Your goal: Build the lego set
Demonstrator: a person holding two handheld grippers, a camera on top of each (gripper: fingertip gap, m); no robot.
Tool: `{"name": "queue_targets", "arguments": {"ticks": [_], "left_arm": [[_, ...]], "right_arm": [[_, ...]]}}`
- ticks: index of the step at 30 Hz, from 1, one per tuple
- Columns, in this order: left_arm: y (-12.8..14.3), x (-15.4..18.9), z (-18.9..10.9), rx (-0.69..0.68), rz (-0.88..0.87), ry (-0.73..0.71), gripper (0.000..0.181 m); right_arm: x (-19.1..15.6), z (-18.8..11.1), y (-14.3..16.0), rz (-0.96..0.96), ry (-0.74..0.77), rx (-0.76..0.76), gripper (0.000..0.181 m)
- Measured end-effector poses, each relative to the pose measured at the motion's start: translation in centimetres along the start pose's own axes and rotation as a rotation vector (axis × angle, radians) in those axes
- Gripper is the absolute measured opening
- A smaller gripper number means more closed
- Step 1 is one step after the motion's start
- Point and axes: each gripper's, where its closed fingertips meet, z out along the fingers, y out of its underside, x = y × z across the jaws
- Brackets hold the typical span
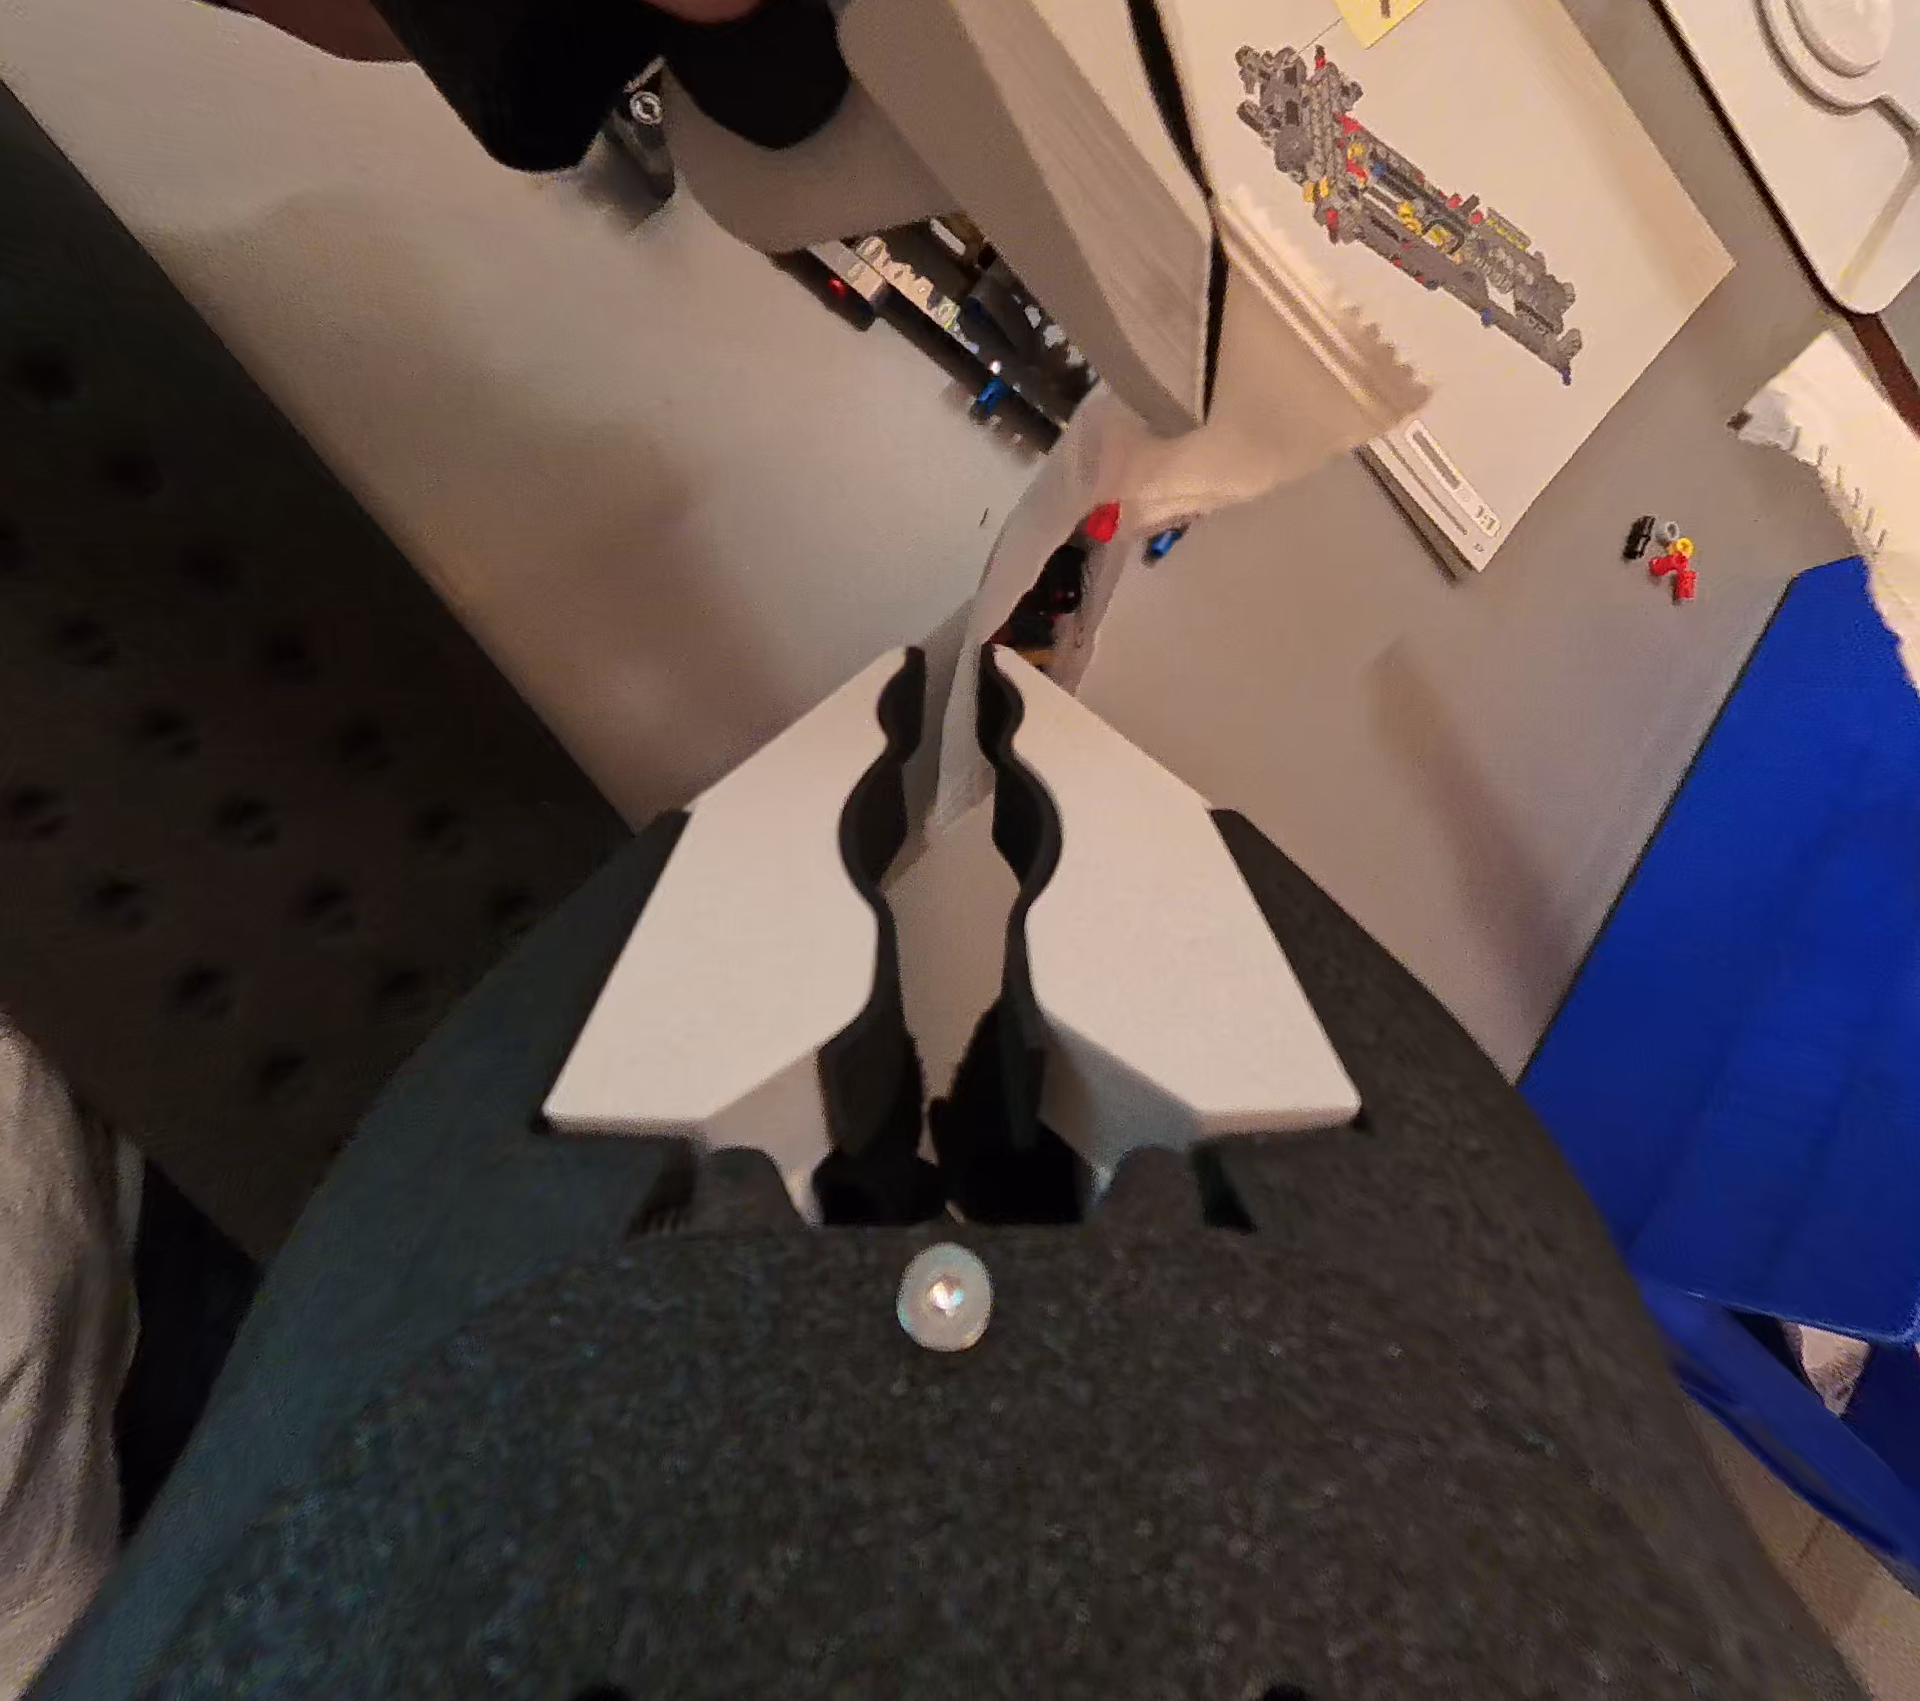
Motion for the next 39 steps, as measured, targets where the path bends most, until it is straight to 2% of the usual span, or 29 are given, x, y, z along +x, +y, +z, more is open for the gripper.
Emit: {"name": "queue_targets", "arguments": {"ticks": [2,5,8,10,12,16,20,22,25,29,33,36,39], "left_arm": [[-0.1,-0.4,-0.1,-0.004,0.008,-0.016,0.000],[-0.1,-0.6,0.0,0.008,0.012,-0.035,0.000],[-0.1,0.1,0.2,0.011,0.012,-0.005,0.000],[-0.3,-1.0,-0.2,0.021,0.032,-0.061,0.000],[-0.5,-1.4,-0.5,0.037,-0.023,-0.036,0.000],[-0.5,-1.5,-0.1,0.050,-0.039,-0.032,0.000],[-2.2,-0.4,-0.1,0.136,-0.031,0.044,0.000],[-2.1,0.2,0.3,0.107,-0.030,0.093,0.005],[-2.8,-0.5,0.1,0.153,-0.007,0.075,0.030],[-0.6,-1.4,0.3,0.045,0.001,0.079,0.043],[1.5,-2.0,0.9,-0.040,0.004,0.089,0.043],[1.7,-1.4,1.7,-0.064,-0.053,0.183,0.041],[1.2,0.0,1.7,-0.058,-0.122,0.334,0.019]], "right_arm": [[-0.3,-0.3,0.0,0.016,-0.038,0.008,0.008],[0.3,-0.3,0.2,-0.011,0.007,-0.012,0.000],[0.6,0.2,0.4,0.026,-0.021,-0.026,0.000],[0.7,0.0,-0.1,0.056,-0.037,0.014,0.000],[0.5,-0.7,-0.8,0.052,-0.055,0.064,0.000],[0.5,-1.0,-0.7,0.068,-0.088,0.064,0.000],[1.3,-1.4,-1.2,0.154,-0.142,0.151,0.000],[1.7,-1.4,-0.6,0.199,-0.189,0.189,0.000],[2.3,-1.5,0.0,0.285,-0.307,0.294,0.000],[3.0,-2.3,0.8,0.298,-0.425,0.432,0.000],[3.5,-3.9,0.9,0.253,-0.546,0.543,0.000],[3.8,-5.3,0.5,0.188,-0.634,0.641,0.000],[4.5,-6.0,0.5,0.185,-0.690,0.694,0.000]]}}
